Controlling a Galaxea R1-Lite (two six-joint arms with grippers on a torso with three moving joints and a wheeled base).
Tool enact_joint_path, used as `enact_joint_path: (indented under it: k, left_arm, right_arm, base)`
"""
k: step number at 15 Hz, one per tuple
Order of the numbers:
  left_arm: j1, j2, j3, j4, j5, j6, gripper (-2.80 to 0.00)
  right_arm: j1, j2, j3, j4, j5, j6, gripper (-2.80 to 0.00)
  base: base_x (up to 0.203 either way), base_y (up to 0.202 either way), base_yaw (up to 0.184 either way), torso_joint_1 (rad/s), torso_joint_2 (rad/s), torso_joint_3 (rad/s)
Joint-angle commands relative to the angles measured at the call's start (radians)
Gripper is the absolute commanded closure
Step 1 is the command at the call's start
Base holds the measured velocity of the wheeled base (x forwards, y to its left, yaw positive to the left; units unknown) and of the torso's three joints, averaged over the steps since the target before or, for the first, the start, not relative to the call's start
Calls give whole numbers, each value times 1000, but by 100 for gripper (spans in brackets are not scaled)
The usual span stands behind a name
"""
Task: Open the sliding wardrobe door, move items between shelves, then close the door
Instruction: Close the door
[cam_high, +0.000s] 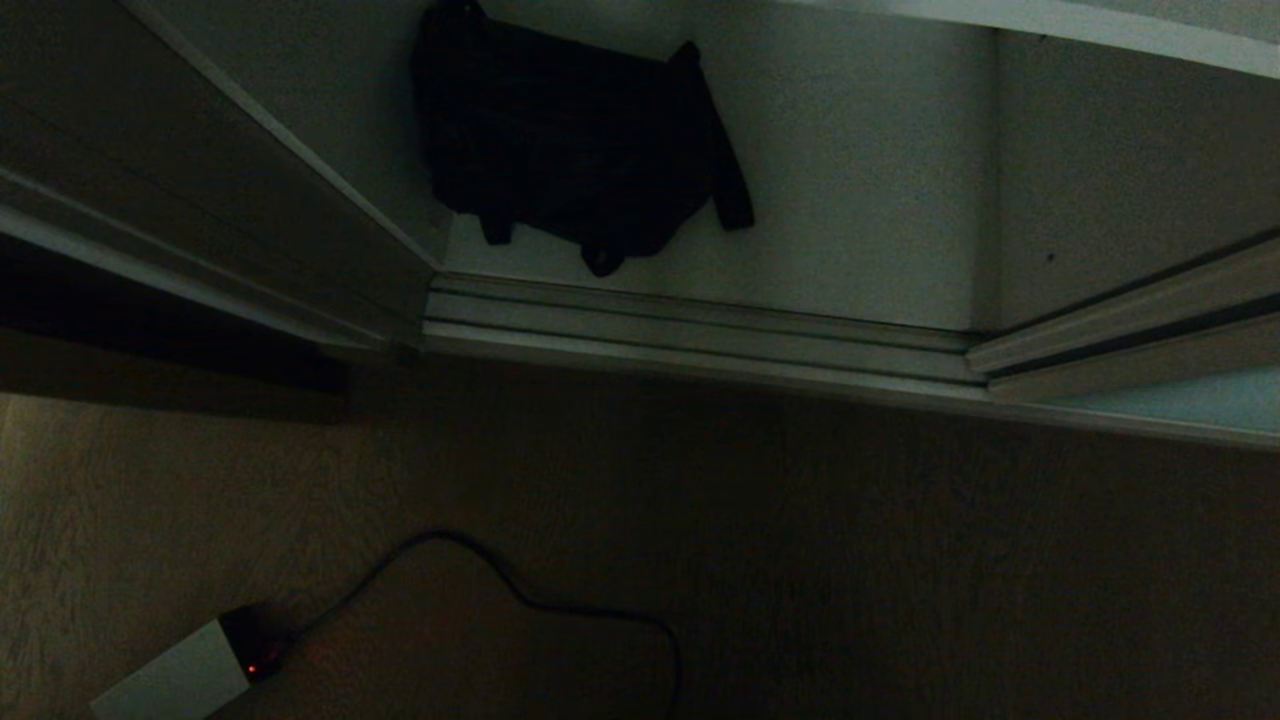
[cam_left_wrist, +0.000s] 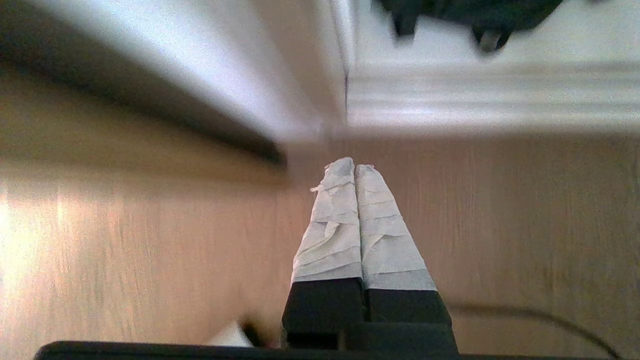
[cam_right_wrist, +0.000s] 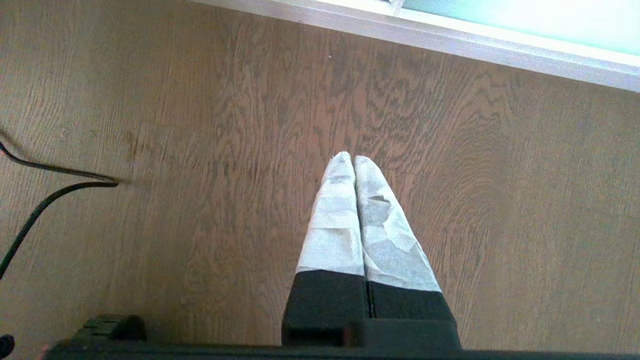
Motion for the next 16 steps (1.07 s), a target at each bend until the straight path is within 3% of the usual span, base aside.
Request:
enact_joint_path:
  k: [1,6,9,11,14,16]
  left_arm:
    - [63,-188,136,3,-33,-23,0]
    - [114,-366,496,-54,-106,-72,0]
    - [77,-411,656,-175,-141,-78,0]
    - [50,-486,685,-161,-156,-73,0]
    - [46,-655,672,-27,-211,-82,0]
    - [45,-653,654,57,-230,-119,0]
  right_arm:
    - [0,-3,0,0,0,-1,0]
    - [0,-3,0,0,0,-1,0]
    - [0,-5,0,0,0,-1,0]
    - [0,-4,0,0,0,-1,0]
    - [0,-4,0,0,0,-1,0]
    - [0,-3,0,0,0,1,0]
  base:
    - [0,0,0,0,0,0]
    - [0,0,0,0,0,0]
    - [0,0,0,0,0,0]
    - [0,0,0,0,0,0]
    - [0,0,0,0,0,0]
    - [0,0,0,0,0,0]
